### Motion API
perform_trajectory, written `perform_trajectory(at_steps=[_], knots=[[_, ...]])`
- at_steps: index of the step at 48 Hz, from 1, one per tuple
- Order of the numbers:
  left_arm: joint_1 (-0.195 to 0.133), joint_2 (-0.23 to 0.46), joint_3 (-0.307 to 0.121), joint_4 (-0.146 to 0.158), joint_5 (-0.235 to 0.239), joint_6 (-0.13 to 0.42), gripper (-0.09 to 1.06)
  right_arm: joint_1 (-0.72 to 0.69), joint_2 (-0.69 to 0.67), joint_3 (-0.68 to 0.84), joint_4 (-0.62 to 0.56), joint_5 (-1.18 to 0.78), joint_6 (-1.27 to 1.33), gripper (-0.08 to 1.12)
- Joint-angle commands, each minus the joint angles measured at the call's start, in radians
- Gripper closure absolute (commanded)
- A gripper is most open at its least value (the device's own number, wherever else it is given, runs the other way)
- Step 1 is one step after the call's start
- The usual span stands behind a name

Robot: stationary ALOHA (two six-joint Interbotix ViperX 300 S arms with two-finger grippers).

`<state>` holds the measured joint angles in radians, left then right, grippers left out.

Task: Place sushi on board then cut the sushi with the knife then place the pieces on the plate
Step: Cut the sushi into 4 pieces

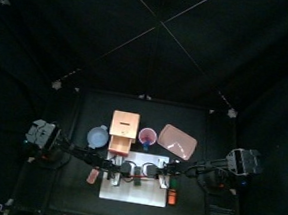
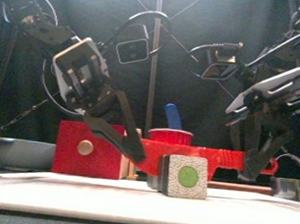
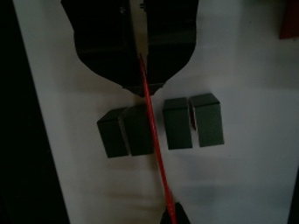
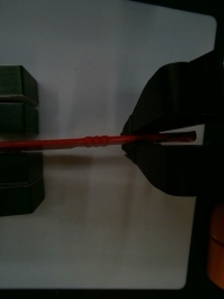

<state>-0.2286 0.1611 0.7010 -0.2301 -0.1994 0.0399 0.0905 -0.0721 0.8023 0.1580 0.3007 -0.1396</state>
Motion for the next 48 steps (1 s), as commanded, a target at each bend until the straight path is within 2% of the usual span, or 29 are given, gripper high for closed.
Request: perform_trajectory(at_steps=[1,15,27,48], knots=[[-0.009,-0.064,-0.032,0.008,-0.005,0.003,0.62,0.002,-0.086,-0.029,-0.003,0.018,-0.003,0.61],[-0.011,-0.095,-0.037,0.034,-0.005,0.003,0.62,0.009,-0.153,-0.026,-0.011,0.031,-0.002,0.61],[-0.043,-0.072,-0.040,0.031,-0.003,0.002,0.62,0.058,-0.123,-0.021,0.014,0.031,-0.002,0.61],[-0.044,-0.032,-0.040,0.028,-0.003,0.002,0.62,0.057,-0.066,-0.028,0.023,0.023,-0.003,0.61]])
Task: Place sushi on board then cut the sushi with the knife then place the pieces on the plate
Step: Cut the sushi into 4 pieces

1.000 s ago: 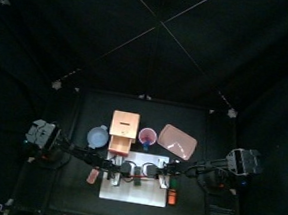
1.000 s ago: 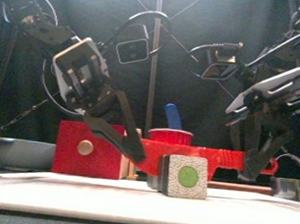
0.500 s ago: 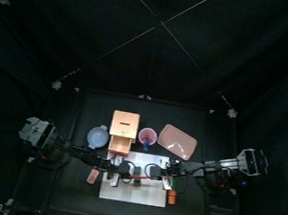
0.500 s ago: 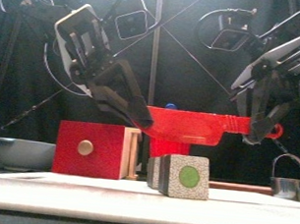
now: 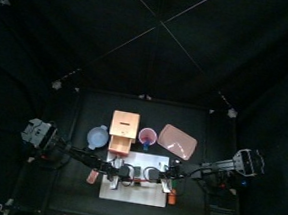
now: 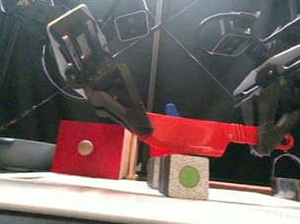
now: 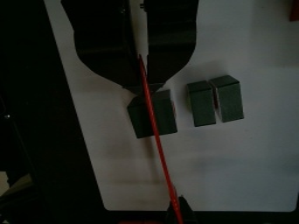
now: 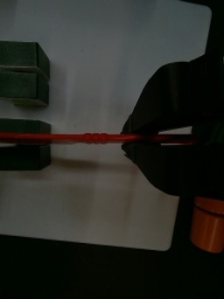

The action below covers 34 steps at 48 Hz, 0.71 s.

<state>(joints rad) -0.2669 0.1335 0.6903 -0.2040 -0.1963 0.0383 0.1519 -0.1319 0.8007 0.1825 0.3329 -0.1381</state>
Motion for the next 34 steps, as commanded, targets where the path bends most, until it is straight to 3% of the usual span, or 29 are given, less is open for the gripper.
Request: perform_trajectory(at_steps=[1,34], knots=[[-0.006,-0.005,-0.029,0.002,-0.008,0.003,0.62,-0.005,-0.003,-0.026,-0.002,-0.008,-0.005,0.61],[-0.015,0.009,-0.032,-0.006,0.014,0.002,0.62,-0.003,0.017,-0.041,0.000,-0.005,-0.005,0.61]])
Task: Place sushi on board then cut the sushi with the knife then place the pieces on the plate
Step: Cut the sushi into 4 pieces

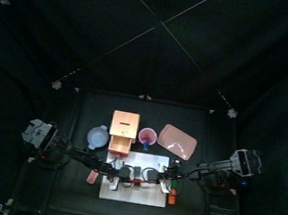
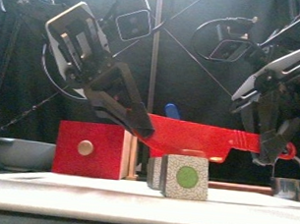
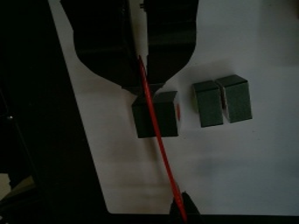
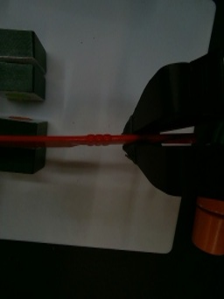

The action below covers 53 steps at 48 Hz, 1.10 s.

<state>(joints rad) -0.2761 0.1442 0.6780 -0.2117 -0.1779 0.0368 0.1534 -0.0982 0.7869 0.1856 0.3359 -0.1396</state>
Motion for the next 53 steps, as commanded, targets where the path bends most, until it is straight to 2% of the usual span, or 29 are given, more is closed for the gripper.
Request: perform_trajectory(at_steps=[1,21,33,46,53], knots=[[-0.008,0.002,-0.020,0.002,-0.005,0.003,0.62,-0.003,-0.017,-0.028,-0.002,-0.006,-0.003,0.61],[-0.006,0.037,-0.018,0.002,-0.005,0.005,0.62,0.002,0.026,-0.031,0.009,-0.011,-0.002,0.61],[-0.012,0.067,-0.034,-0.003,0.037,0.003,0.62,0.021,0.072,-0.041,0.048,-0.011,-0.002,0.61],[-0.006,0.009,-0.046,0.005,0.037,0.006,0.62,0.017,0.002,-0.058,0.037,0.017,-0.003,0.61],[0.005,-0.043,-0.040,0.032,0.035,0.006,0.62,0.017,-0.052,-0.054,0.012,0.023,-0.003,0.61]])
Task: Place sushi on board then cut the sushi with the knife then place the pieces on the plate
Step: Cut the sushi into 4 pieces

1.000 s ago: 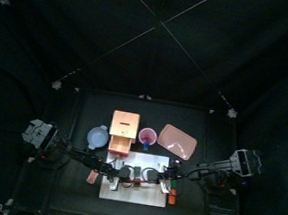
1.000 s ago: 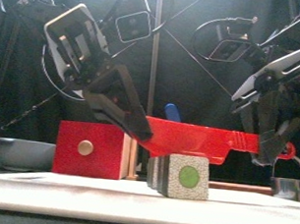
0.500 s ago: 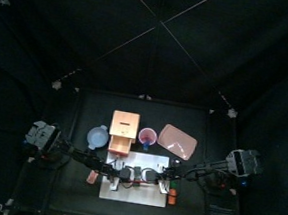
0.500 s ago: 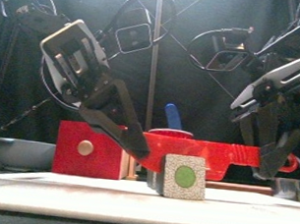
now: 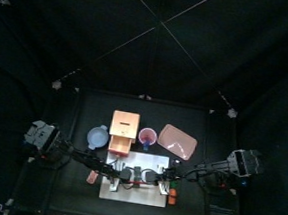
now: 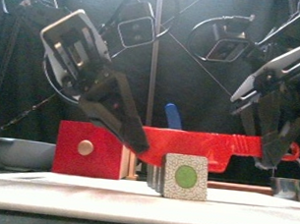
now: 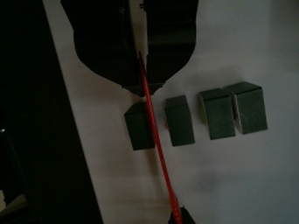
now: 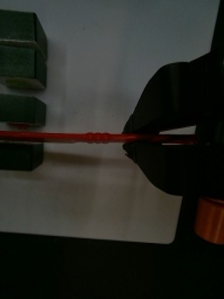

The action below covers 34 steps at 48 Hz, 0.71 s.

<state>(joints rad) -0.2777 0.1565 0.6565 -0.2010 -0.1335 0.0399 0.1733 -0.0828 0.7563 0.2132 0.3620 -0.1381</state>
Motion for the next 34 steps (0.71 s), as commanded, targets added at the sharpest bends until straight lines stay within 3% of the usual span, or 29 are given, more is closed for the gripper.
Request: perform_trajectory(at_steps=[1,21,34], knots=[[0.008,-0.061,-0.015,0.023,-0.009,0.003,0.62,-0.003,-0.078,-0.021,-0.023,-0.002,-0.005,0.61],[0.077,-0.137,0.000,0.049,-0.021,0.003,0.51,-0.032,-0.181,0.008,-0.075,0.003,-0.005,0.61],[0.087,-0.133,0.006,0.055,-0.067,0.003,0.29,-0.037,-0.186,0.011,-0.075,0.009,-0.005,0.61]])
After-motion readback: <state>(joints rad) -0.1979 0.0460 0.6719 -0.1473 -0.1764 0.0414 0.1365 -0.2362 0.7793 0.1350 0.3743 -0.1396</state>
